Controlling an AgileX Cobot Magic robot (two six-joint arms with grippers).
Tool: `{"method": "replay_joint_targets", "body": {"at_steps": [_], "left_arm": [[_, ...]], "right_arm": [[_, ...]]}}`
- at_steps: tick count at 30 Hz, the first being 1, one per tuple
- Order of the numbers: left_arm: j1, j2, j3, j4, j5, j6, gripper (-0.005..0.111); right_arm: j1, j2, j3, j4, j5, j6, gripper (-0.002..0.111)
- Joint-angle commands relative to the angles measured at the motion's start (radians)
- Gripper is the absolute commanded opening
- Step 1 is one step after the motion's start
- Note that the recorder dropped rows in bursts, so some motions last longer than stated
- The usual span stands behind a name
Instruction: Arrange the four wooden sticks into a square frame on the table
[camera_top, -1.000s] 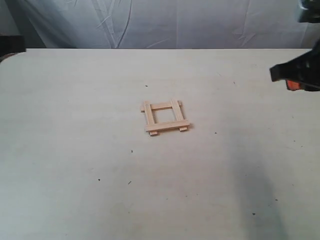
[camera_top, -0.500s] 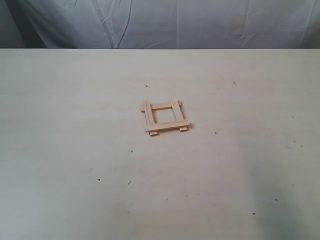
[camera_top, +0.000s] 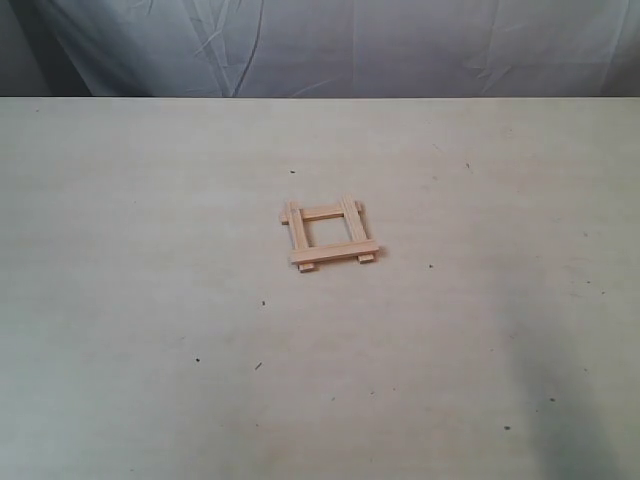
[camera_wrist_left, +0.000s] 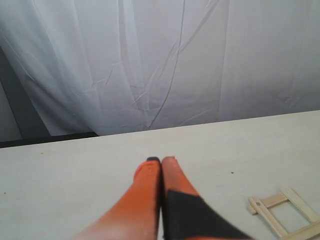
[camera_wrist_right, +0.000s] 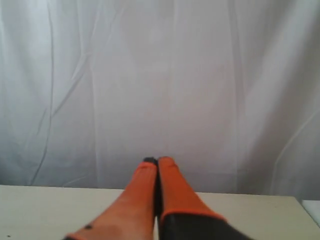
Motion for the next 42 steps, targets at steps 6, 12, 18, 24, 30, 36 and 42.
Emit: {"method": "replay_joint_targets", "body": {"at_steps": [6, 12, 18, 24, 30, 36, 42], "left_arm": [[-0.001, -0.005, 0.002, 0.006, -0.001, -0.001, 0.000], [-0.001, -0.005, 0.002, 0.006, -0.001, -0.001, 0.000], [-0.001, -0.005, 0.002, 0.006, -0.001, -0.001, 0.000], [-0.001, -0.005, 0.002, 0.006, -0.003, -0.001, 0.000], [-0.001, -0.005, 0.002, 0.006, -0.003, -0.001, 0.000], [-0.001, -0.005, 0.002, 0.006, -0.003, -0.001, 0.000], [-0.001, -0.005, 0.002, 0.040, -0.003, -0.001, 0.000]], "right_arm": [[-0.068, -0.057, 0.074, -0.007, 0.163, 0.002, 0.000], [-0.068, -0.186, 0.190, -0.104, 0.178, 0.094, 0.000], [-0.068, -0.262, 0.329, -0.165, 0.180, 0.189, 0.000], [-0.068, -0.262, 0.353, -0.173, 0.218, 0.191, 0.000], [-0.068, -0.262, 0.353, -0.170, 0.216, 0.193, 0.000], [-0.068, -0.262, 0.353, -0.170, 0.216, 0.193, 0.000], [-0.068, -0.262, 0.353, -0.170, 0.216, 0.193, 0.000]]}}
